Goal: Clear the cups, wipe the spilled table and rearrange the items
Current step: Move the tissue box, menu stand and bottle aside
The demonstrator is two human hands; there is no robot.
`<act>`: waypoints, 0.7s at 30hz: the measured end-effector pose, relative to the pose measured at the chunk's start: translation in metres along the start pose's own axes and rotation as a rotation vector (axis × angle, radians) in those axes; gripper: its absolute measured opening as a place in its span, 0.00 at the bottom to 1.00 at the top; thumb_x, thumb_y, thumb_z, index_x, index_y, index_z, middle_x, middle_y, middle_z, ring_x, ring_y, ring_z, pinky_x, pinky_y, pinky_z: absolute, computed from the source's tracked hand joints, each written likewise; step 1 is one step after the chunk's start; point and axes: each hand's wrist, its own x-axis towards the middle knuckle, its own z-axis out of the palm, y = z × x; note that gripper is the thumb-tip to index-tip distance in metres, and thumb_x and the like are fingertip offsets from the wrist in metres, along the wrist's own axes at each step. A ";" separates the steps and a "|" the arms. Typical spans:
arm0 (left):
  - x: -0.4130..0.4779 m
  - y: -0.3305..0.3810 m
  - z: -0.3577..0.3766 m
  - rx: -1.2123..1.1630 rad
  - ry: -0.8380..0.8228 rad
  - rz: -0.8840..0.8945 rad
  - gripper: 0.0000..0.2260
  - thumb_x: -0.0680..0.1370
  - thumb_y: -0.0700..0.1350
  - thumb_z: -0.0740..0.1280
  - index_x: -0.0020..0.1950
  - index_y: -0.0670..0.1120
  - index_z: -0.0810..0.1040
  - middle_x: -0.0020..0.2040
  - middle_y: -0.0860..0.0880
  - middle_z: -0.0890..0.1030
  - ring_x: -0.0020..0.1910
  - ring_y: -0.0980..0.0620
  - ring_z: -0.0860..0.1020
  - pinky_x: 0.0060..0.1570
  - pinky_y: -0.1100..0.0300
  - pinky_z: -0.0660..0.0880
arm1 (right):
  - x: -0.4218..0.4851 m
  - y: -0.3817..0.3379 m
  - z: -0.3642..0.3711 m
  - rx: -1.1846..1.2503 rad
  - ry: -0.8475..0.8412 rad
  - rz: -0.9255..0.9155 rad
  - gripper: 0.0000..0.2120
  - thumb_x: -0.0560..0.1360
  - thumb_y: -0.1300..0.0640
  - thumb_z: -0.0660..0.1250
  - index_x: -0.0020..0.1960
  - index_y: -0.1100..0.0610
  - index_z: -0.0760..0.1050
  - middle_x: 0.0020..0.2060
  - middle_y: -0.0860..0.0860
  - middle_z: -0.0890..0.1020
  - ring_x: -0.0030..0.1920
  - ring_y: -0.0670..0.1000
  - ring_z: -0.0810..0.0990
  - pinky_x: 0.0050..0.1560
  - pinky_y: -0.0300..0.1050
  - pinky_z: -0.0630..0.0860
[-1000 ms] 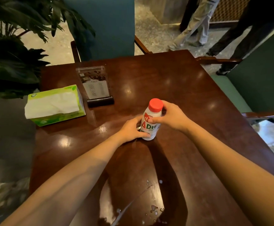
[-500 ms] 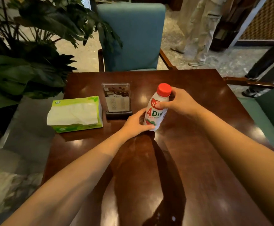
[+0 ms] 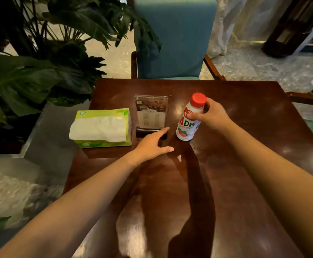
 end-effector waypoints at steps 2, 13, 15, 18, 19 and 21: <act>-0.002 0.000 -0.002 0.042 -0.002 0.001 0.36 0.71 0.57 0.70 0.74 0.53 0.58 0.74 0.51 0.65 0.72 0.51 0.64 0.69 0.55 0.63 | -0.001 0.000 0.002 0.030 -0.015 0.011 0.28 0.67 0.57 0.76 0.64 0.54 0.70 0.59 0.50 0.78 0.58 0.50 0.77 0.55 0.43 0.72; -0.026 0.025 -0.015 0.464 -0.156 -0.037 0.34 0.74 0.62 0.62 0.75 0.52 0.55 0.76 0.49 0.60 0.75 0.46 0.55 0.72 0.45 0.60 | -0.047 0.006 -0.011 -0.489 -0.180 0.236 0.41 0.71 0.41 0.68 0.75 0.57 0.54 0.74 0.59 0.62 0.72 0.61 0.64 0.70 0.57 0.65; -0.033 0.035 -0.019 0.538 -0.172 -0.024 0.33 0.74 0.63 0.61 0.75 0.51 0.55 0.76 0.48 0.60 0.75 0.46 0.56 0.71 0.43 0.60 | -0.062 0.004 -0.016 -0.601 -0.197 0.234 0.42 0.70 0.38 0.67 0.75 0.55 0.55 0.74 0.58 0.62 0.72 0.62 0.62 0.70 0.58 0.64; -0.048 0.054 -0.022 0.605 -0.157 -0.004 0.33 0.75 0.63 0.59 0.75 0.50 0.55 0.76 0.48 0.60 0.75 0.45 0.56 0.71 0.39 0.55 | -0.088 -0.003 -0.021 -0.704 -0.185 0.230 0.42 0.70 0.35 0.66 0.75 0.52 0.54 0.75 0.56 0.60 0.73 0.62 0.59 0.71 0.59 0.62; -0.054 0.060 -0.023 0.611 -0.146 0.001 0.33 0.75 0.63 0.58 0.75 0.50 0.54 0.76 0.47 0.60 0.75 0.45 0.55 0.71 0.39 0.53 | -0.097 -0.006 -0.021 -0.727 -0.175 0.226 0.42 0.70 0.35 0.65 0.76 0.52 0.53 0.75 0.56 0.59 0.73 0.62 0.59 0.71 0.59 0.62; -0.068 0.071 -0.022 0.633 -0.131 0.008 0.33 0.75 0.63 0.58 0.75 0.50 0.53 0.77 0.47 0.58 0.76 0.45 0.53 0.71 0.38 0.50 | -0.118 -0.010 -0.022 -0.760 -0.146 0.216 0.43 0.70 0.35 0.65 0.76 0.52 0.52 0.75 0.56 0.58 0.73 0.62 0.58 0.71 0.60 0.61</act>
